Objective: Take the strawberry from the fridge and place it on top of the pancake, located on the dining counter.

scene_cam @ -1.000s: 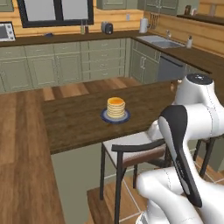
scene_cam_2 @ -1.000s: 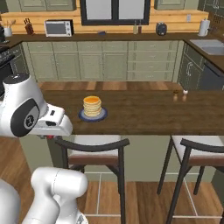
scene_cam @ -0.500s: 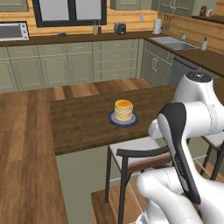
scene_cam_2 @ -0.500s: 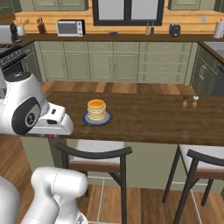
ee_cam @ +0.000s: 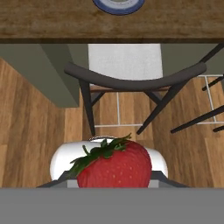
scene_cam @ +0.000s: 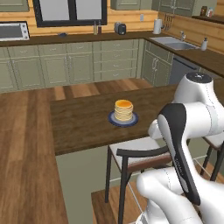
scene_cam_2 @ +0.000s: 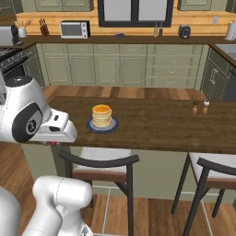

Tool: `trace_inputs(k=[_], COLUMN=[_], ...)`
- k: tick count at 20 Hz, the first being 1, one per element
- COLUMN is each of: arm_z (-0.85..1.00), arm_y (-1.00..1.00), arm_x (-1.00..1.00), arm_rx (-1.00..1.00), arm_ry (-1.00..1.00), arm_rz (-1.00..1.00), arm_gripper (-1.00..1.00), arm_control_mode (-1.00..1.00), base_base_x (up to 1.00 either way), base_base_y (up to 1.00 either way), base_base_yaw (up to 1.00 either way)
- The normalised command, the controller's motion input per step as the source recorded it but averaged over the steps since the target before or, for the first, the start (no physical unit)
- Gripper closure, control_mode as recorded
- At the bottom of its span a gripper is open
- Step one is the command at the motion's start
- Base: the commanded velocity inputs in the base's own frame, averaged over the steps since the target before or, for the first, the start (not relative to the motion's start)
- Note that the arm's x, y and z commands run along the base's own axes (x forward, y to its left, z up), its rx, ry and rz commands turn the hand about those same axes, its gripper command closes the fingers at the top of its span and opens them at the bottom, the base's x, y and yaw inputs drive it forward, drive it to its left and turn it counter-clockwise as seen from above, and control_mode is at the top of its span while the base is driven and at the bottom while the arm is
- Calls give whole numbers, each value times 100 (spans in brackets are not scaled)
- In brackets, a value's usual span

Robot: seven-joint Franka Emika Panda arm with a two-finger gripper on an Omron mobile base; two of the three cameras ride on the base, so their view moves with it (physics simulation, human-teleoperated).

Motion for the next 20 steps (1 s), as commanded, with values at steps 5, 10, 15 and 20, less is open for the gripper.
trace_inputs(k=[5, 10, 15, 20], arm_z=[0, 14, 53, 11], arm_y=[0, 1, 3, 8], arm_x=[0, 39, 97, 100], arm_rx=[0, 0, 0, 0], arm_ry=[0, -5, -15, -7], arm_rz=[0, 0, 0, 0], arm_gripper=[100, 100, 100, 100], arm_control_mode=[100, -100, -100, -100], base_base_x=[1, 0, 0, 0], base_base_y=[0, 0, 0, 0], base_base_yaw=[0, 0, 0, 0])
